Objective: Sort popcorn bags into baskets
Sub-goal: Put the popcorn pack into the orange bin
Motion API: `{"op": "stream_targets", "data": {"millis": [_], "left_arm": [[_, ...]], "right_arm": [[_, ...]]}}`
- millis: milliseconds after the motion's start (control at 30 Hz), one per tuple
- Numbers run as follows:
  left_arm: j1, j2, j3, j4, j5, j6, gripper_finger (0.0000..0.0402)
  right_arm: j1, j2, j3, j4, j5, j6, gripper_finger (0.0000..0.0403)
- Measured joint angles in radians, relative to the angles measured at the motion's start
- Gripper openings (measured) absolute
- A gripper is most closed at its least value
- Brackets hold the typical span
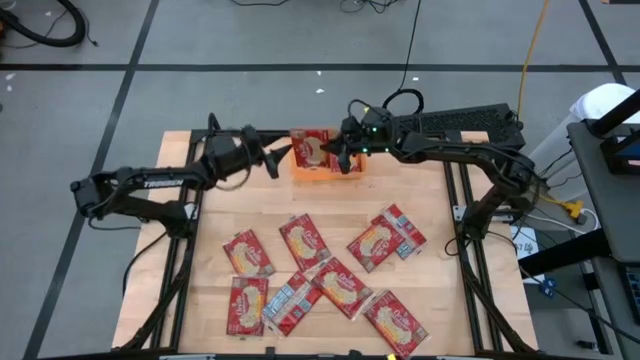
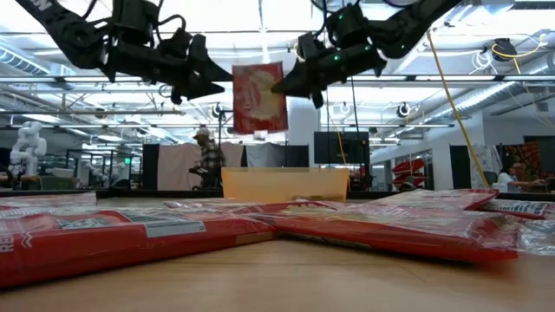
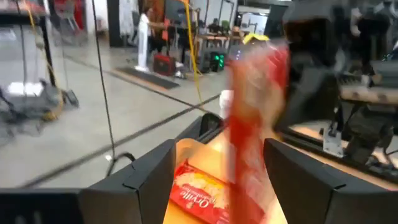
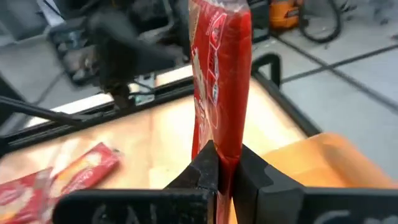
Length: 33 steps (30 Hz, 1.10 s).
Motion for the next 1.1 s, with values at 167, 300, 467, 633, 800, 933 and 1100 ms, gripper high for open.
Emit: {"op": "stream_targets", "data": {"millis": [167, 300, 467, 633, 800, 933, 1100], "left_arm": [[0.119, 0.064, 0.062, -0.053, 0.304, -0.031, 0.0242], [0.134, 0.107, 0.087, -0.055, 0.407, -0.001, 0.0241], [0.133, 0.146, 0.113, -0.043, 0.416, 0.024, 0.0210], [0.128, 0.187, 0.120, 0.023, 0.420, 0.093, 0.0088], [0.151, 0.230, 0.120, 0.080, 0.420, 0.094, 0.0022], [0.199, 0.249, 0.120, 0.107, 0.421, 0.009, 0.0032], [0.208, 0.269, 0.120, 0.101, 0.387, -0.088, 0.0018]], "right_arm": [[-0.015, 0.049, 0.000, 0.098, -0.112, 0.052, 0.0011], [-0.022, 0.053, 0.000, 0.112, -0.118, 0.053, 0.0011], [-0.039, 0.052, 0.000, 0.111, -0.117, 0.053, 0.0011], [-0.047, 0.052, 0.000, 0.111, -0.114, 0.053, 0.0012], [-0.047, 0.052, -0.001, 0.102, 0.005, 0.053, 0.0041], [-0.048, 0.037, -0.001, 0.025, 0.102, 0.035, 0.0102], [-0.047, -0.047, -0.002, -0.180, 0.253, -0.076, 0.0173]]}}
